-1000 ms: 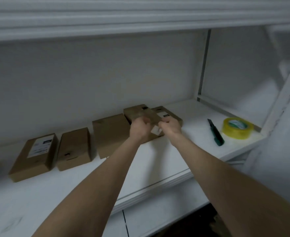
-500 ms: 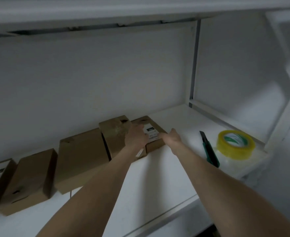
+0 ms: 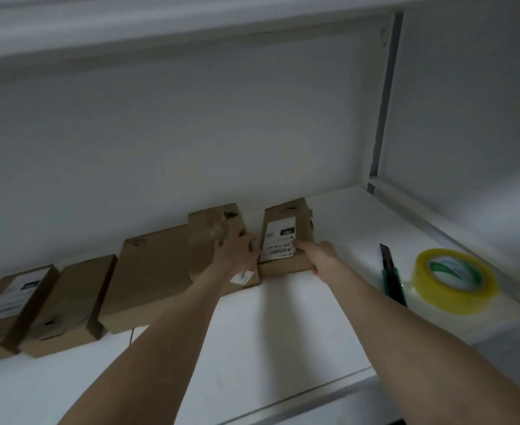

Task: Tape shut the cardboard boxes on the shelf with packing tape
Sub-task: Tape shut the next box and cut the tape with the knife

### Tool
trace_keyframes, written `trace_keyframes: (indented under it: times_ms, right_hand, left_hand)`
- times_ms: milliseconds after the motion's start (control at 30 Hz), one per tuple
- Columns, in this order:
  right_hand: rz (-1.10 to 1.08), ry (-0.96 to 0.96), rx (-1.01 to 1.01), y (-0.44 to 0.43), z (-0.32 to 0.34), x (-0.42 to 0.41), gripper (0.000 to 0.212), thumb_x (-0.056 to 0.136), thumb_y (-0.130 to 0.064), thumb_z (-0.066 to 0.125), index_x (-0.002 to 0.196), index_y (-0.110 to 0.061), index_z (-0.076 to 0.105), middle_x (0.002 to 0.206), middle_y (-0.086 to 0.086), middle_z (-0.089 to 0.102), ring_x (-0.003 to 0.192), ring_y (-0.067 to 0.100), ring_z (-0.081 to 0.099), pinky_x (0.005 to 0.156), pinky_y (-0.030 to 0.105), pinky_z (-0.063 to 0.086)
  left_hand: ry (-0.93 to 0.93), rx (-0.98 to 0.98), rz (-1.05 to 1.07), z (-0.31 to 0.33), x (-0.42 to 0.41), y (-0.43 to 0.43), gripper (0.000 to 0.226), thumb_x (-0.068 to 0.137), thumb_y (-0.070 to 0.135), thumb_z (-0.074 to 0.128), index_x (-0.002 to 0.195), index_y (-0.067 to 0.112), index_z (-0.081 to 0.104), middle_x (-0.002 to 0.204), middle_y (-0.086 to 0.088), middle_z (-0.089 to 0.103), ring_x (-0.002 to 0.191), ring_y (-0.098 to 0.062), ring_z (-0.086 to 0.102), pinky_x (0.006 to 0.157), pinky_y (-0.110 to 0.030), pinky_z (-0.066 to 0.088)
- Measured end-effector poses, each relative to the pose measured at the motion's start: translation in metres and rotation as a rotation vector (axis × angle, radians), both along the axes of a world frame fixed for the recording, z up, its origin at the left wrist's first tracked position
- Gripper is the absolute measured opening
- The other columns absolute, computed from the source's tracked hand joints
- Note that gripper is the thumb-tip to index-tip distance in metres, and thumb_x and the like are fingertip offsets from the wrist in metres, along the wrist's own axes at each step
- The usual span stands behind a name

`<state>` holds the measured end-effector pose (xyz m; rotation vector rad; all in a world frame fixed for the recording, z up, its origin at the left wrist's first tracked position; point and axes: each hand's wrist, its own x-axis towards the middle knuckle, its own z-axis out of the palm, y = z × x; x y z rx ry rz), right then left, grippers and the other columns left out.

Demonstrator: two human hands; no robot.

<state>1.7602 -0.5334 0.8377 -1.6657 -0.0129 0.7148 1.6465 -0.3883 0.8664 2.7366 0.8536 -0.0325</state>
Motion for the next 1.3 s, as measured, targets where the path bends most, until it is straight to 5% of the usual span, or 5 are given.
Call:
trace_keyframes:
  times_ms: [300, 567, 800, 1033, 1300]
  right_hand:
    - [0.324, 0.059, 0.119, -0.086, 0.023, -0.001, 0.025, 0.082, -0.008, 0.073, 0.106, -0.011, 0.064, 0.109, 0.006, 0.071, 0.105, 0.021, 0.065, 0.083, 0.031, 0.054]
    - [0.619, 0.152, 0.066, -0.138, 0.024, -0.015, 0.041, 0.083, -0.005, 0.072, 0.122, -0.011, 0.060, 0.114, 0.012, 0.071, 0.107, 0.028, 0.066, 0.095, 0.040, 0.053]
    - [0.303, -0.033, 0.155, -0.132, 0.027, -0.026, 0.030, 0.086, -0.018, 0.073, 0.110, -0.019, 0.055, 0.107, 0.010, 0.068, 0.098, 0.024, 0.064, 0.086, 0.038, 0.053]
    - [0.309, -0.020, 0.043, -0.120, 0.013, -0.038, 0.031, 0.083, -0.022, 0.076, 0.111, -0.018, 0.064, 0.109, 0.012, 0.070, 0.106, 0.031, 0.064, 0.091, 0.044, 0.055]
    - [0.380, -0.054, -0.113, -0.118, 0.010, -0.037, 0.029, 0.087, -0.023, 0.072, 0.112, -0.011, 0.064, 0.097, 0.005, 0.074, 0.094, 0.020, 0.070, 0.089, 0.039, 0.056]
  left_hand:
    - [-0.623, -0.525, 0.238, 0.033, 0.008, -0.060, 0.070, 0.092, 0.042, 0.058, 0.149, 0.016, 0.026, 0.145, -0.013, 0.043, 0.132, -0.028, 0.044, 0.104, -0.036, 0.037]
    - [-0.723, -0.765, 0.145, 0.031, -0.010, -0.110, 0.049, 0.099, 0.030, 0.048, 0.144, 0.019, 0.032, 0.119, -0.009, 0.061, 0.093, -0.021, 0.061, 0.073, -0.029, 0.048]
    - [-0.492, -0.879, 0.067, 0.004, -0.035, -0.110, 0.050, 0.099, 0.023, 0.050, 0.144, 0.019, 0.031, 0.104, -0.006, 0.066, 0.083, -0.017, 0.067, 0.064, -0.028, 0.056]
    - [-0.553, -0.003, -0.100, 0.003, -0.034, -0.101, 0.047, 0.088, 0.022, 0.064, 0.133, 0.022, 0.052, 0.135, -0.008, 0.044, 0.118, -0.025, 0.051, 0.093, -0.033, 0.046]
    - [-0.404, -0.027, -0.236, -0.022, -0.019, -0.101, 0.026, 0.090, 0.021, 0.059, 0.115, 0.022, 0.065, 0.128, -0.008, 0.048, 0.111, -0.028, 0.055, 0.094, -0.041, 0.048]
